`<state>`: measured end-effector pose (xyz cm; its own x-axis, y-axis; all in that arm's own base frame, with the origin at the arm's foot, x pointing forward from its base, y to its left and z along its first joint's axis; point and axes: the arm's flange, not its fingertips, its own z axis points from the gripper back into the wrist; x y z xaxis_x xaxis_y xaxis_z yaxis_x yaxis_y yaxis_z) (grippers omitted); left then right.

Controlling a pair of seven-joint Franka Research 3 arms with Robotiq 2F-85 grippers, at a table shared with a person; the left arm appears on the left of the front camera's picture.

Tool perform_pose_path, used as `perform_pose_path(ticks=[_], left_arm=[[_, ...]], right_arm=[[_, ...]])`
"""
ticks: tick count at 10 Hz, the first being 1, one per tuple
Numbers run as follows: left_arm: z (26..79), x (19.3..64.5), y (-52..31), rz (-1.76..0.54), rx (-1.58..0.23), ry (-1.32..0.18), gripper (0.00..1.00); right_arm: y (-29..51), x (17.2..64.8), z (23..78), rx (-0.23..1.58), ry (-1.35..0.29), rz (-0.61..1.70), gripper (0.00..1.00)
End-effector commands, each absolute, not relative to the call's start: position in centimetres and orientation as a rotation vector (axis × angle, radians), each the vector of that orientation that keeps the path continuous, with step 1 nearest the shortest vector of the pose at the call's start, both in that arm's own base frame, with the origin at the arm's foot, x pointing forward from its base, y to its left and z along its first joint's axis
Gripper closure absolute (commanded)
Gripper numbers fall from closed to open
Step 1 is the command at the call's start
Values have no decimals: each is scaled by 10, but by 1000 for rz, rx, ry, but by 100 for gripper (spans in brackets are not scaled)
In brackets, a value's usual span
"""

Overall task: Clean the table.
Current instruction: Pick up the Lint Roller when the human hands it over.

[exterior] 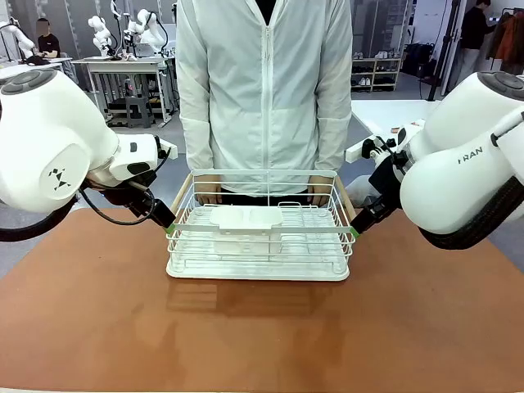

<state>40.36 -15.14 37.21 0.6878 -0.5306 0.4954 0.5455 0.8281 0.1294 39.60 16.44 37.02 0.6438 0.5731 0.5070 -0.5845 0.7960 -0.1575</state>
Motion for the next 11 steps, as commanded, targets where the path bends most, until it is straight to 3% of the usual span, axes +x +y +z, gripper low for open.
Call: perform_pose_path(ticks=[1,6,7,9,10,11], left_arm=[[372,404,-151,-602,-29,-545,0],[372,404,-151,-602,-29,-545,0],[411,410,-146,-549,-144,-560,0],[488,420,-88,-412,-440,-469,0],[514,416,-43,-364,-618,-337,0],[534,408,3,-303,-799,-358,0]], right_arm=[[165,396,370,22,-570,659,0],[164,396,370,21,-570,659,0],[159,404,410,87,-605,646,0],[104,427,488,430,-578,434,0],[68,435,508,562,-533,328,0],[34,439,521,670,-500,222,0]])
